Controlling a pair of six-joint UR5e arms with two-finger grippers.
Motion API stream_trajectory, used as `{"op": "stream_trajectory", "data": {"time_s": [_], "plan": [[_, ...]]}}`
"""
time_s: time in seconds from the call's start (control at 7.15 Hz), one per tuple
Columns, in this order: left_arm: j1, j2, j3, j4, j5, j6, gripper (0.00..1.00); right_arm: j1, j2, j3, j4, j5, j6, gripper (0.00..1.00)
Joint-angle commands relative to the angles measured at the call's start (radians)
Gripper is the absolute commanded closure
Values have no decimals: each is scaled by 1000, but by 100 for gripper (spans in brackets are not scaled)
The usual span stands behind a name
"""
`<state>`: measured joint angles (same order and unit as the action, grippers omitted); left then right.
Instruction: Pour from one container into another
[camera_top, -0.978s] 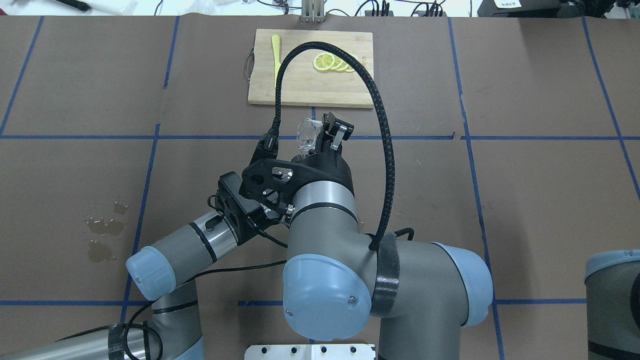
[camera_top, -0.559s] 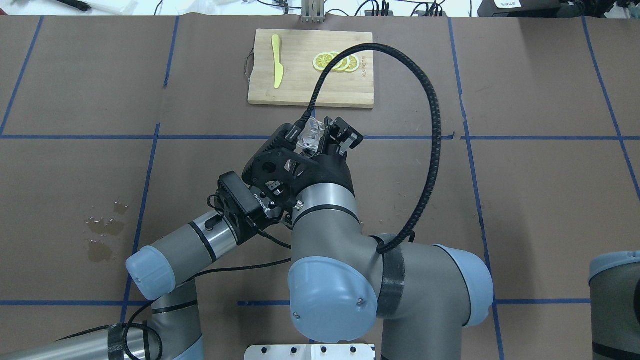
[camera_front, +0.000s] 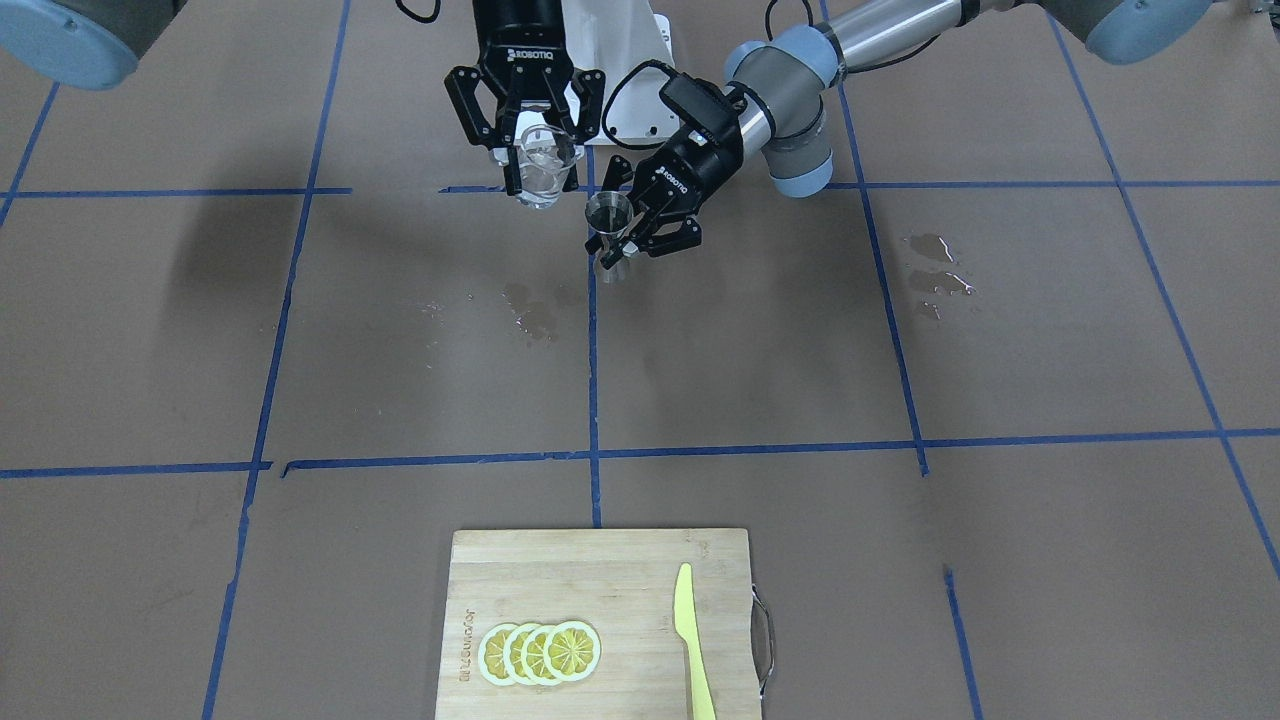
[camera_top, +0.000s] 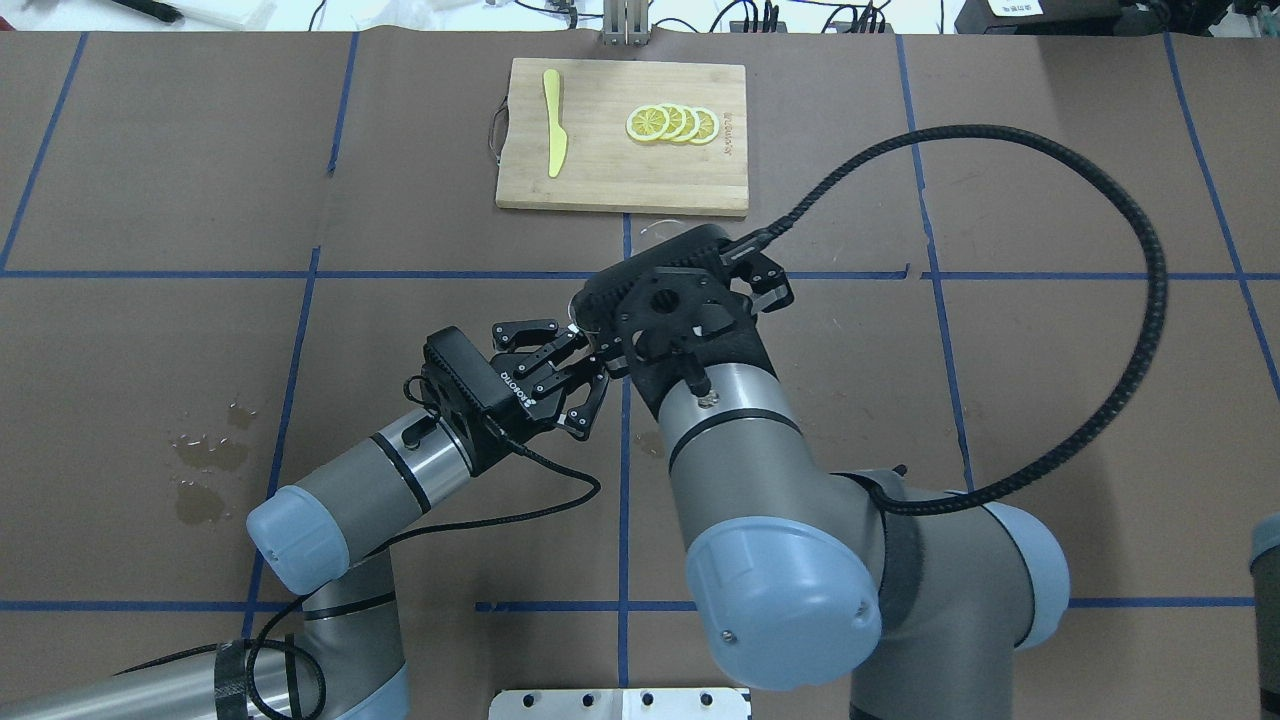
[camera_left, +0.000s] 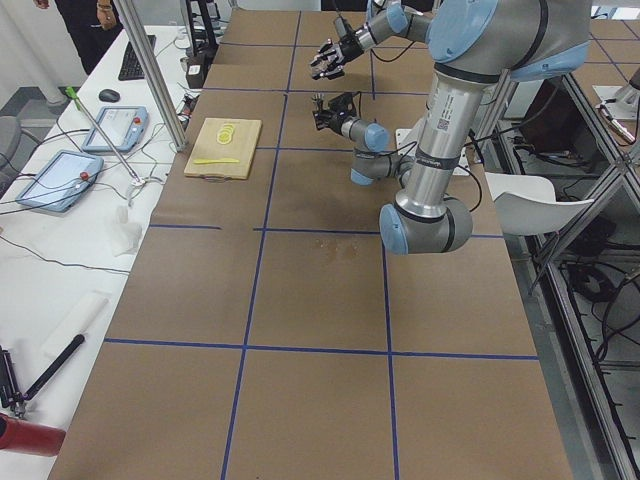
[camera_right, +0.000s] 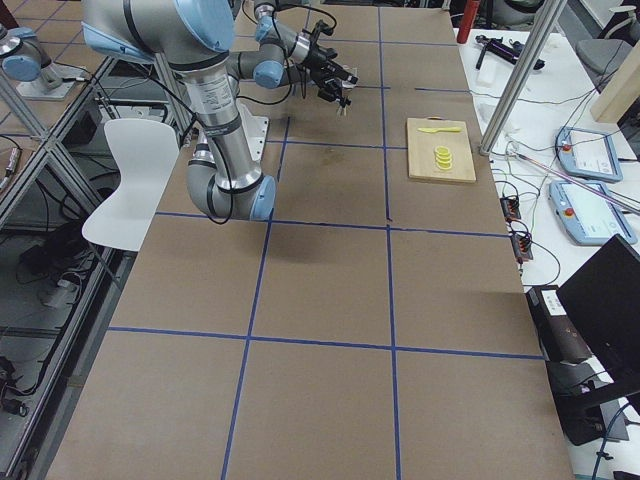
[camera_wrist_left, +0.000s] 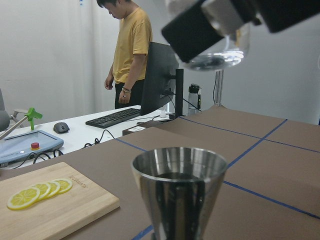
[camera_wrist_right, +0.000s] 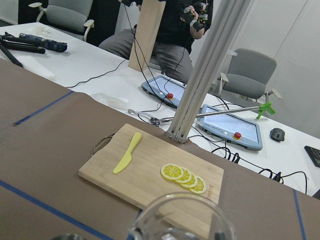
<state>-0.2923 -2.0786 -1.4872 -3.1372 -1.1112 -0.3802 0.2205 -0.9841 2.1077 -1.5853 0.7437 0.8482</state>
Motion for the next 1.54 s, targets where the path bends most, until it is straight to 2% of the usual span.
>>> {"op": "stream_trajectory", "data": {"time_s": [0.0,0.28,0.56,0.7,0.84,0.98,1.12,1.26,1.4], "plan": [[-37,43,-60,-3,39,-23,100,23,-153,12,149,0,150,100],[-57,229,-161,-55,40,-34,100,54,-301,12,308,31,164,100],[-61,406,-162,-238,95,-37,100,97,-443,2,453,84,154,100],[-59,479,-151,-289,155,-37,100,124,-500,-32,505,111,155,100],[-59,542,-150,-335,169,-37,100,140,-545,-93,641,124,155,100],[-59,566,-134,-381,186,-140,100,146,-577,-150,779,152,149,100],[-57,613,-87,-385,294,-239,100,154,-588,-161,813,161,147,100],[-48,621,-21,-386,421,-249,100,155,-590,-163,814,161,147,100],[-38,621,7,-386,482,-253,100,154,-588,-163,814,163,147,100]]}}
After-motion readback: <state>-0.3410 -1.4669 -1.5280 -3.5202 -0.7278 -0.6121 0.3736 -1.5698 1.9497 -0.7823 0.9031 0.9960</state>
